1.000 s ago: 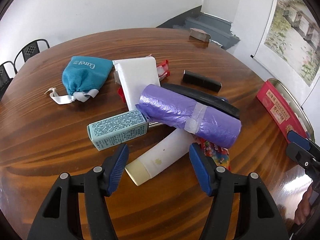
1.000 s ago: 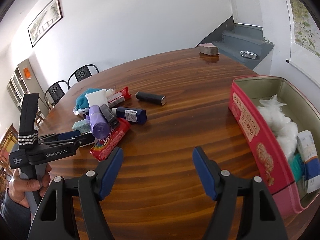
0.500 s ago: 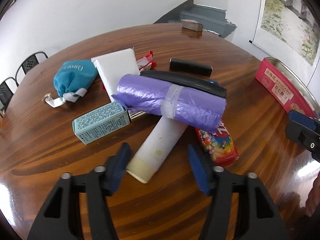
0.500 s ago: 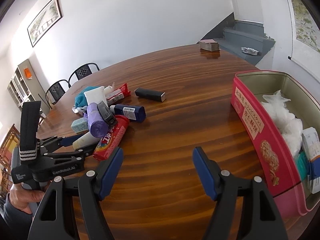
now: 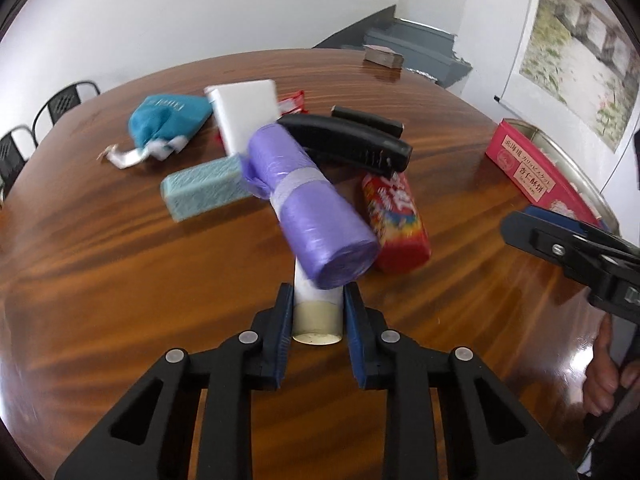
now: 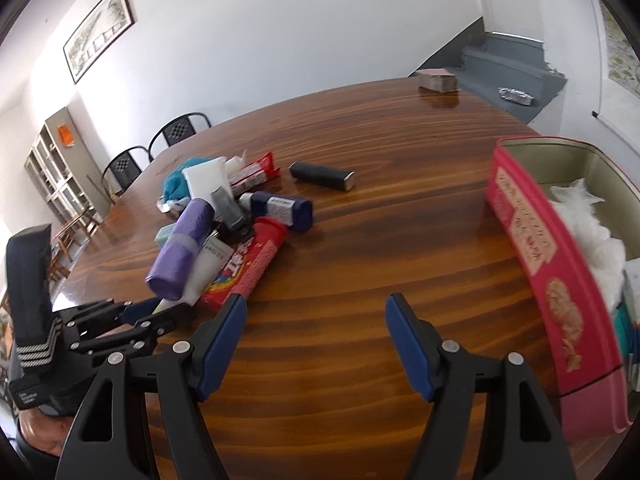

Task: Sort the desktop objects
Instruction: 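Grasp white cream tube with left tool while right tool grasps red Skittles tube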

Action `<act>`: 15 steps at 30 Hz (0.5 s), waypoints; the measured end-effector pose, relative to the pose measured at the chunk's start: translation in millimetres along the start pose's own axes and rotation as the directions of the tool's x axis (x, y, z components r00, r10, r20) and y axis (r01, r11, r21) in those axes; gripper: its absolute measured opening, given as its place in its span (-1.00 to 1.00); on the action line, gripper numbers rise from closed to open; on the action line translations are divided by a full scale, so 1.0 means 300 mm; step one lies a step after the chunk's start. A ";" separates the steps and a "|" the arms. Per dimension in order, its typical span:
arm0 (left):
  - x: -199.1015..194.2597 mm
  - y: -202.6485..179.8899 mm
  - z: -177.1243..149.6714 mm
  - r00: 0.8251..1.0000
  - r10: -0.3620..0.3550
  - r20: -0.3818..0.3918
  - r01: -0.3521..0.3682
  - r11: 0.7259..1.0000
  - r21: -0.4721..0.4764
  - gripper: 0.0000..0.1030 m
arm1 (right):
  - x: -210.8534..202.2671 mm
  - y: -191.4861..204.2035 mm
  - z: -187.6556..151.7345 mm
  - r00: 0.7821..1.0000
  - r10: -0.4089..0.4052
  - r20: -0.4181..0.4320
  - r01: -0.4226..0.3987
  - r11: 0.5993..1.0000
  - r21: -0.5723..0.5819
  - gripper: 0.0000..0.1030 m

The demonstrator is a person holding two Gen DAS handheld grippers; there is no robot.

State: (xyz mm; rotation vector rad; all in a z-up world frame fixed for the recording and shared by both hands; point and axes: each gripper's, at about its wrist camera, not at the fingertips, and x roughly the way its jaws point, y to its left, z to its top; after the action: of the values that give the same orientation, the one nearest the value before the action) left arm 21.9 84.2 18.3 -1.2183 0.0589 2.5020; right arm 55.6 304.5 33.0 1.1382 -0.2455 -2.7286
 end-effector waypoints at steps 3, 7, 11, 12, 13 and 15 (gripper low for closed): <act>-0.030 0.014 -0.033 1.000 -0.011 -0.006 0.011 1.000 -0.014 -0.48 | 0.018 0.037 0.006 1.000 0.003 -0.010 -0.003 1.000 -0.030 0.47; -0.067 0.010 -0.077 0.999 -0.036 -0.004 0.036 0.999 -0.011 -0.48 | 0.060 0.092 0.019 0.999 0.013 -0.036 -0.015 0.998 -0.065 0.47; -0.102 0.012 -0.101 0.998 -0.059 0.014 0.059 0.998 -0.019 -0.48 | 0.112 0.138 0.037 0.998 0.001 -0.061 -0.007 0.996 -0.092 0.47; -0.104 0.014 -0.104 0.998 -0.062 0.017 0.062 0.998 -0.019 -0.48 | 0.127 0.148 0.044 0.998 -0.006 -0.067 0.000 0.995 -0.095 0.47; -0.100 0.016 -0.104 0.998 -0.062 0.018 0.062 0.998 -0.021 -0.48 | 0.143 0.158 0.052 0.997 -0.012 -0.075 0.004 0.995 -0.100 0.47; -0.099 0.023 -0.107 0.998 -0.063 0.021 0.063 0.998 -0.026 -0.48 | 0.175 0.176 0.066 0.996 -0.026 -0.087 0.016 0.994 -0.110 0.47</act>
State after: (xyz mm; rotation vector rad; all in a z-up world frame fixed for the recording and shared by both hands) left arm 60.6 62.6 20.2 -1.1862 -0.0182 2.4681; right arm 10.3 243.2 22.2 1.2335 -0.0717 -2.6643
